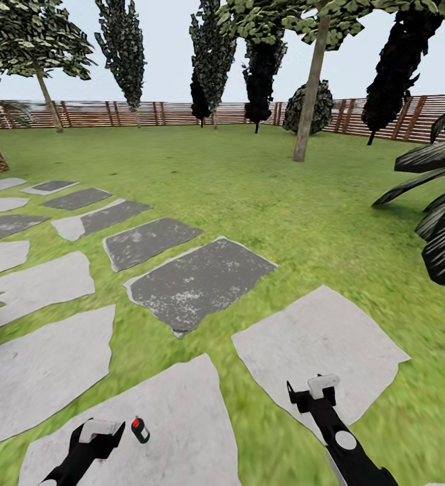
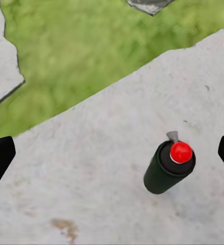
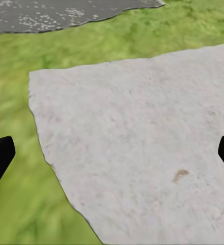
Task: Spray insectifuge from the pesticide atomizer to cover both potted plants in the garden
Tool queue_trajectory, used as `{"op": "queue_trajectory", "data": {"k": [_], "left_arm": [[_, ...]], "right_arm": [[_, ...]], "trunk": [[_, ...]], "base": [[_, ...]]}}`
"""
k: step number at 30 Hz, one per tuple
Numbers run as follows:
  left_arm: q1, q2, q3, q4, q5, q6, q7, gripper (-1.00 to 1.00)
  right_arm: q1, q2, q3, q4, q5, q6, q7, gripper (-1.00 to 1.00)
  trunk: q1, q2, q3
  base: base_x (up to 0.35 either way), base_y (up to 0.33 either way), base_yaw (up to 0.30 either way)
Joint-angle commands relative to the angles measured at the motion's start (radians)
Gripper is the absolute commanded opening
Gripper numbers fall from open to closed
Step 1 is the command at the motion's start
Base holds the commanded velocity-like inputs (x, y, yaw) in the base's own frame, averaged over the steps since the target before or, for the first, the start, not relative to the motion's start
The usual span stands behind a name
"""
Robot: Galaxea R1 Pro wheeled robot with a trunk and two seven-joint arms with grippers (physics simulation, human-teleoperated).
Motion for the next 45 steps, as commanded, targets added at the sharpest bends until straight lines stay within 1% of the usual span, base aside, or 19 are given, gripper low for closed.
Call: {"op": "queue_trajectory", "data": {"k": [1, 5, 8, 11, 13, 19, 25, 45], "left_arm": [[-0.001, -0.001, 0.008, 0.001, -0.006, -0.004, -0.007, 1.00], [-0.001, -0.001, 0.007, 0.001, -0.006, -0.004, -0.007, 1.00], [-0.001, -0.002, 0.006, 0.001, -0.006, -0.003, -0.007, 1.00], [-0.001, -0.007, 0.006, 0.001, -0.006, -0.005, -0.007, 1.00], [-0.001, -0.012, 0.006, 0.001, -0.006, -0.008, -0.008, 1.00], [0.001, -0.015, 0.004, -0.007, -0.006, -0.008, -0.008, 1.00], [0.001, -0.015, 0.005, -0.002, -0.006, -0.010, -0.008, 1.00], [0.001, -0.016, 0.006, 0.000, -0.005, -0.010, -0.008, 1.00]], "right_arm": [[0.000, -0.001, 0.001, 0.000, 0.003, -0.002, 0.001, 1.00], [0.000, -0.001, 0.001, 0.000, 0.003, -0.002, 0.001, 1.00], [0.000, -0.001, 0.001, -0.003, 0.004, -0.003, 0.000, 1.00], [0.000, -0.001, 0.001, -0.003, 0.005, -0.003, -0.001, 1.00], [0.000, -0.001, 0.001, -0.001, 0.005, -0.003, -0.001, 1.00], [0.000, -0.001, 0.001, 0.000, 0.004, -0.003, -0.001, 1.00], [0.000, -0.001, 0.002, 0.000, 0.003, -0.002, -0.001, 1.00], [0.000, -0.001, 0.002, 0.001, 0.004, -0.002, -0.001, 1.00]], "trunk": [[0.000, 0.000, -0.001], [0.000, 0.000, -0.001], [0.000, 0.000, -0.001], [0.000, 0.000, -0.001], [0.000, 0.000, -0.001], [0.000, 0.000, -0.001], [0.003, -0.002, -0.027], [0.012, -0.006, -0.136]], "base": [[0.067, 0.001, 0.000], [0.071, 0.001, 0.000], [0.254, 0.000, 0.000], [0.197, 0.000, 0.000], [0.070, 0.000, 0.000], [0.018, 0.000, 0.000], [0.001, 0.000, 0.000], [0.000, 0.000, 0.000]]}}
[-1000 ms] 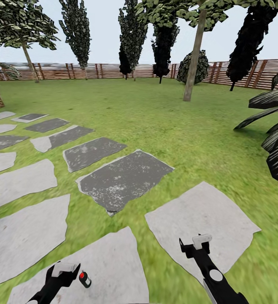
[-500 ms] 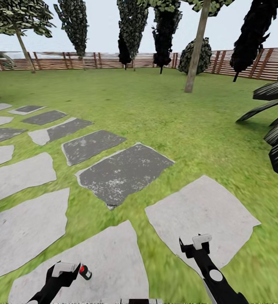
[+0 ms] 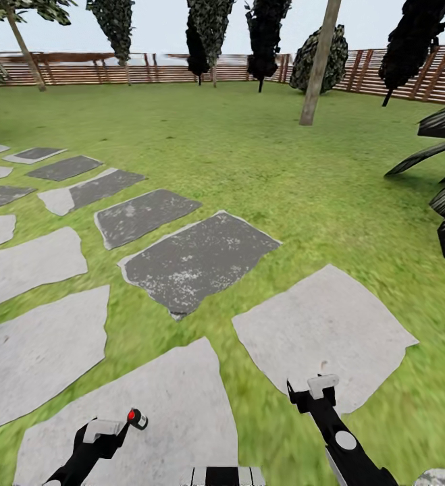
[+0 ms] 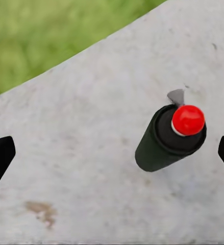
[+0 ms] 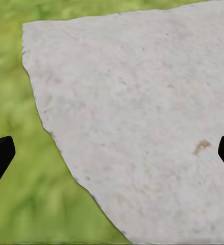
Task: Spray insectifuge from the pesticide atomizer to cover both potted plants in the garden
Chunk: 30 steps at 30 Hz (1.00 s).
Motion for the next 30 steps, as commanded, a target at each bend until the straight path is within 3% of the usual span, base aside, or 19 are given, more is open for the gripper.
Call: {"op": "queue_trajectory", "data": {"k": [1, 13, 22, 30], "left_arm": [[-0.001, 0.000, 0.008, 0.000, -0.006, -0.003, -0.007, 1.00], [-0.001, -0.001, 0.008, 0.000, -0.007, -0.004, -0.007, 1.00], [-0.001, -0.001, 0.009, 0.001, -0.007, -0.007, -0.006, 1.00], [0.000, -0.009, 0.009, 0.000, -0.007, -0.006, -0.005, 1.00]], "right_arm": [[0.000, -0.001, 0.001, 0.001, 0.003, -0.002, 0.000, 1.00], [0.000, -0.001, 0.000, 0.001, 0.003, -0.003, 0.001, 1.00], [0.000, -0.001, 0.000, 0.001, 0.003, -0.002, 0.001, 1.00], [0.000, -0.001, 0.000, 0.001, 0.003, -0.003, 0.001, 1.00]], "trunk": [[0.000, -0.001, -0.006], [0.006, -0.003, -0.072], [0.006, -0.003, -0.077], [0.006, -0.003, -0.077]], "base": [[0.000, 0.000, 0.000], [0.000, 0.000, 0.000], [0.004, -0.004, 0.000], [0.082, -0.253, 0.001]]}}
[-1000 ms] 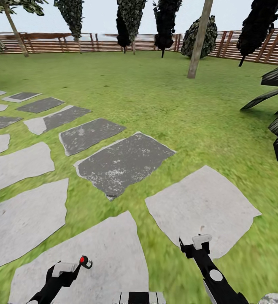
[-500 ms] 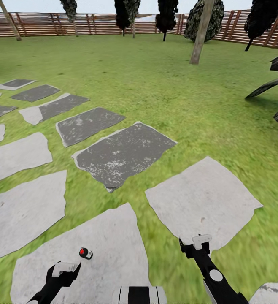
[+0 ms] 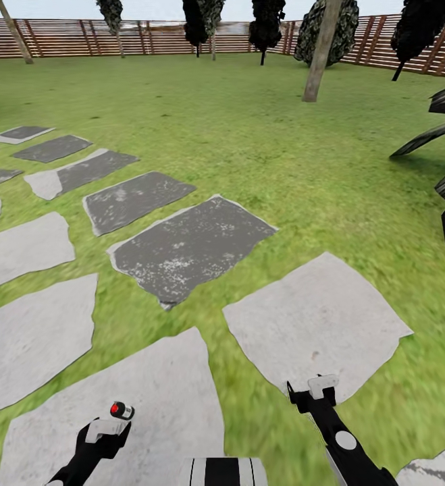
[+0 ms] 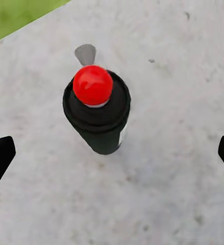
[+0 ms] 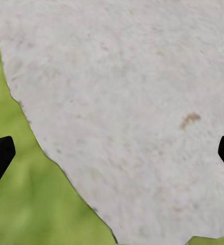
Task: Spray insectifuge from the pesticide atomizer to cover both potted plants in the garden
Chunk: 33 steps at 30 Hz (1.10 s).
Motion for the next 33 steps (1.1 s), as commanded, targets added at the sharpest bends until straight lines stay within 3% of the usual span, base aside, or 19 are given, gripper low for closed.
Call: {"op": "queue_trajectory", "data": {"k": [1, 9, 19, 21, 22, 33], "left_arm": [[-0.001, -0.001, 0.009, 0.000, -0.006, -0.003, -0.006, 1.00], [-0.001, -0.004, 0.011, 0.000, -0.002, -0.003, -0.006, 1.00], [-0.001, -0.004, 0.015, 0.000, 0.000, 0.000, -0.001, 1.00], [-0.001, -0.003, 0.014, 0.001, 0.017, -0.001, 0.003, 1.00], [-0.001, -0.003, 0.011, 0.000, 0.053, -0.004, 0.004, 1.00], [0.001, -0.004, 0.007, 0.001, 0.062, -0.006, 0.003, 1.00]], "right_arm": [[0.000, 0.000, 0.001, 0.001, 0.004, -0.003, 0.000, 1.00], [0.000, 0.000, 0.001, 0.001, 0.004, -0.003, 0.000, 1.00], [0.000, 0.000, 0.001, 0.001, 0.004, -0.003, 0.000, 1.00], [0.000, 0.000, 0.001, 0.001, 0.004, -0.003, 0.000, 1.00], [0.000, 0.000, 0.001, 0.001, 0.004, -0.003, 0.000, 1.00], [0.000, 0.000, 0.001, 0.001, 0.004, -0.003, 0.000, 1.00]], "trunk": [[0.000, 0.000, -0.001], [0.000, 0.000, -0.001], [0.000, 0.000, -0.001], [0.000, 0.000, -0.001], [0.000, 0.000, -0.001], [0.000, 0.000, -0.001]], "base": [[0.082, -0.260, 0.034], [0.024, -0.072, 0.151], [0.102, -0.001, 0.014], [0.132, 0.000, 0.000], [0.017, 0.000, 0.043], [0.003, 0.000, 0.121]]}}
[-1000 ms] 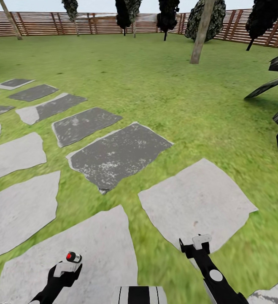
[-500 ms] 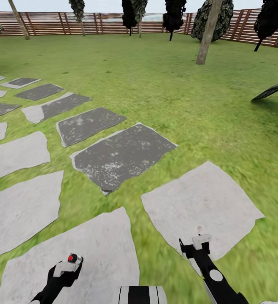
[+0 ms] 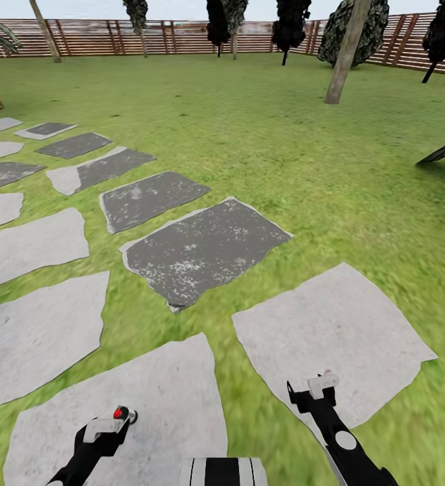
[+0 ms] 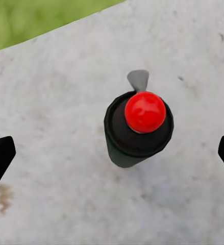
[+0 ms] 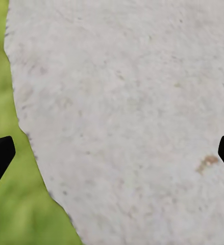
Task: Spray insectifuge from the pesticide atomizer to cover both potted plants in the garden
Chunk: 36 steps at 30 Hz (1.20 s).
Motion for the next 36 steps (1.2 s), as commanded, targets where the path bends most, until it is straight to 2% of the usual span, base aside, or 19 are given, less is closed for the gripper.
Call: {"op": "queue_trajectory", "data": {"k": [1, 6, 14, 18, 36], "left_arm": [[0.000, -0.001, 0.008, 0.001, 0.000, -0.002, -0.010, 1.00], [0.000, 0.000, 0.006, -0.003, 0.001, -0.002, -0.011, 1.00], [0.000, -0.002, 0.005, -0.001, 0.001, -0.001, -0.011, 1.00], [0.000, -0.002, 0.005, 0.000, 0.001, -0.002, -0.011, 1.00], [0.000, -0.002, 0.010, 0.000, -0.001, 0.000, -0.009, 1.00]], "right_arm": [[0.000, 0.000, 0.001, 0.000, 0.003, -0.003, 0.000, 1.00], [0.000, 0.000, 0.001, 0.000, 0.003, -0.004, 0.000, 1.00], [0.000, 0.000, 0.001, 0.000, 0.003, -0.004, 0.000, 1.00], [0.000, 0.000, 0.001, 0.000, 0.003, -0.004, 0.000, 1.00], [0.000, 0.000, 0.001, 0.000, 0.003, -0.004, 0.000, 1.00]], "trunk": [[0.000, 0.000, -0.001], [0.000, 0.000, -0.001], [0.003, -0.002, -0.040], [0.003, -0.002, -0.046], [0.003, -0.002, -0.050]], "base": [[0.000, 0.000, 0.012], [0.000, 0.000, 0.004], [0.000, 0.000, 0.000], [0.000, 0.000, 0.000], [0.060, 0.000, 0.000]]}}
